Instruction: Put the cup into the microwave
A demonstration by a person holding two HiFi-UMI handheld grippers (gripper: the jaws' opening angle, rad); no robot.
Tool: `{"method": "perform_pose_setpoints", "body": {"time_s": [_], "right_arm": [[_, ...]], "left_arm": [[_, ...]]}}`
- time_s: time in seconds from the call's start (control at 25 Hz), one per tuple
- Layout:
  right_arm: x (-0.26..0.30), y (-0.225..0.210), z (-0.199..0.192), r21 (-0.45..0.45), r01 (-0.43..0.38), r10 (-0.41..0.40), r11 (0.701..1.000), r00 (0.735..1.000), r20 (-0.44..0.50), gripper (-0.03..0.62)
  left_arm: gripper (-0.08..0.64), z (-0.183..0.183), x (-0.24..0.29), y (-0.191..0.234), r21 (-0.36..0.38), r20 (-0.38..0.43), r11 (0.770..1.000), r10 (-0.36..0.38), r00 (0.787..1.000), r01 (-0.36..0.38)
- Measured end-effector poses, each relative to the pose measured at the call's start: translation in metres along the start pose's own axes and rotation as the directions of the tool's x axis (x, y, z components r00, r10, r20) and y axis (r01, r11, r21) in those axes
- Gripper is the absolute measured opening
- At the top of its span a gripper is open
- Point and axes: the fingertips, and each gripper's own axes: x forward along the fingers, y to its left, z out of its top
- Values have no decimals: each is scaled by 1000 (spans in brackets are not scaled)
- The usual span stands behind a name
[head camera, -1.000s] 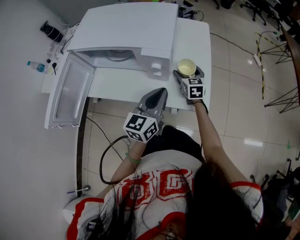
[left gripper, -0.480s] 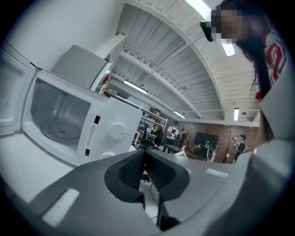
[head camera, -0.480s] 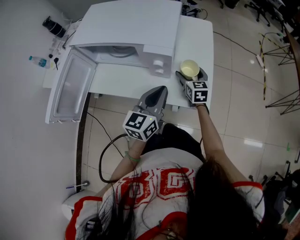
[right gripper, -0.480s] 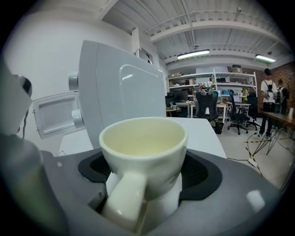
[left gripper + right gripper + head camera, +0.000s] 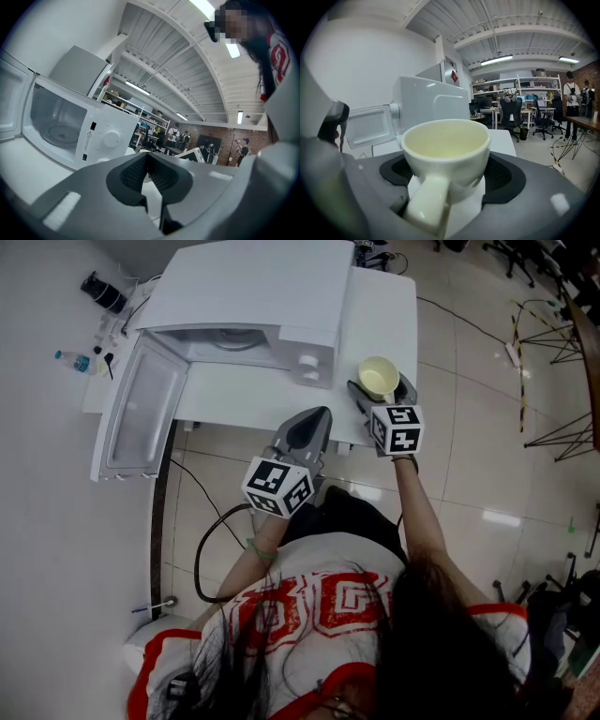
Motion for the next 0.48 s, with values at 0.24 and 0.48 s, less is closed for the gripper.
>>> {"method": "perform_pose_setpoints", "body": {"time_s": [0.24,0.48], "right_arm": [[-27,12,9,-5,-2,2,1000,1000,-7,443],[-42,19,15,11,-15,15,1000,1000,0,443]], "left_arm": [[0,11,-4,-10,-10,2,1000,6,1000,-6],[0,26,-8,-12,-1,22,1000,26,999,-26]]}}
